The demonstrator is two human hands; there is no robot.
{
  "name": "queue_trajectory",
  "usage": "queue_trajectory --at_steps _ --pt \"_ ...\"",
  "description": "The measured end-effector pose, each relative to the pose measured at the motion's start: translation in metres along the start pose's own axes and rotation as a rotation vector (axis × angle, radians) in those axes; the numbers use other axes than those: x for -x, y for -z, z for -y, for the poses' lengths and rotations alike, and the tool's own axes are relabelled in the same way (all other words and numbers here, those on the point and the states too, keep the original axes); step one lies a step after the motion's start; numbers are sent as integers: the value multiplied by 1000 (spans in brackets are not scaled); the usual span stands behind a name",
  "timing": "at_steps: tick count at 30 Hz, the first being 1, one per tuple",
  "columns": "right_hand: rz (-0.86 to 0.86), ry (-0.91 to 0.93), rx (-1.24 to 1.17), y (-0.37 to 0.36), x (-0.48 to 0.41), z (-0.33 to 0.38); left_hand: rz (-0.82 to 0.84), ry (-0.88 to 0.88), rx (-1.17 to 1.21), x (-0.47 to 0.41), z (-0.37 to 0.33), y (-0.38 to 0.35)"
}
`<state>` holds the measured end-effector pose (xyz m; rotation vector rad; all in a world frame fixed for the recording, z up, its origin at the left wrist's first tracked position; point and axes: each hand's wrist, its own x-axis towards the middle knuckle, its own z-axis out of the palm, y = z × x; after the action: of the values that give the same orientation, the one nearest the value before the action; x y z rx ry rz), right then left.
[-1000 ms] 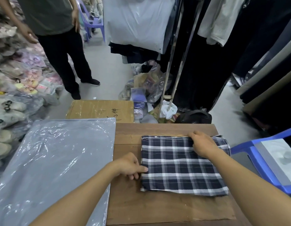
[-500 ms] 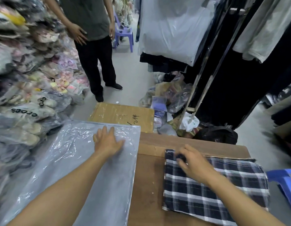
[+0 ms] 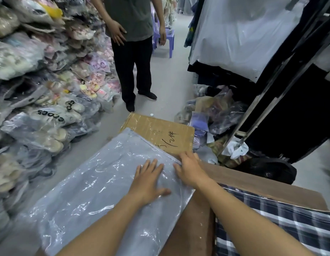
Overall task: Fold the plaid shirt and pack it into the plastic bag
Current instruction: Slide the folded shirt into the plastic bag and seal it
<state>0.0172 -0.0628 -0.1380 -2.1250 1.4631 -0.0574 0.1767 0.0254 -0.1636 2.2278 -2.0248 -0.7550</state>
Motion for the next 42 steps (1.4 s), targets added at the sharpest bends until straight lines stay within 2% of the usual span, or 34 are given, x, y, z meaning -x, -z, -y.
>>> queue_trajectory --at_steps 5,9,12,16,19,21,23,25,28,31,32,37,42 --pt "87 -87 -4 -7 -14 13 -82 -72 54 10 3 -7" --pt "102 -148 -165 -9 -9 17 -162 -93 221 15 6 -7" --pt "140 -241 -363 -10 2 11 -247 57 518 16 0 -1" --pt "3 -241 -482 -12 22 1 -314 246 706 4 -27 21" --pt "-103 -200 -517 -5 51 6 -288 360 808 -4 -53 37" --pt "-166 -146 -455 -3 70 6 -273 393 852 -8 -69 41" --pt "-184 -103 -416 -3 85 5 -232 387 798 -11 -83 42" --pt "-132 -125 -458 -2 95 4 -198 367 719 -9 -96 42" --pt "-37 -204 -736 7 104 1 -173 335 689 -5 -105 39" --pt "62 -380 -1157 26 109 1 -151 329 802 -7 -100 34" --pt "68 -429 -1214 28 107 -4 -121 323 853 -5 -99 33" --pt "36 -550 -1186 28 98 -20 76 253 1071 11 -106 37" --pt "-22 -580 -1063 19 98 -30 40 279 990 18 -104 48"
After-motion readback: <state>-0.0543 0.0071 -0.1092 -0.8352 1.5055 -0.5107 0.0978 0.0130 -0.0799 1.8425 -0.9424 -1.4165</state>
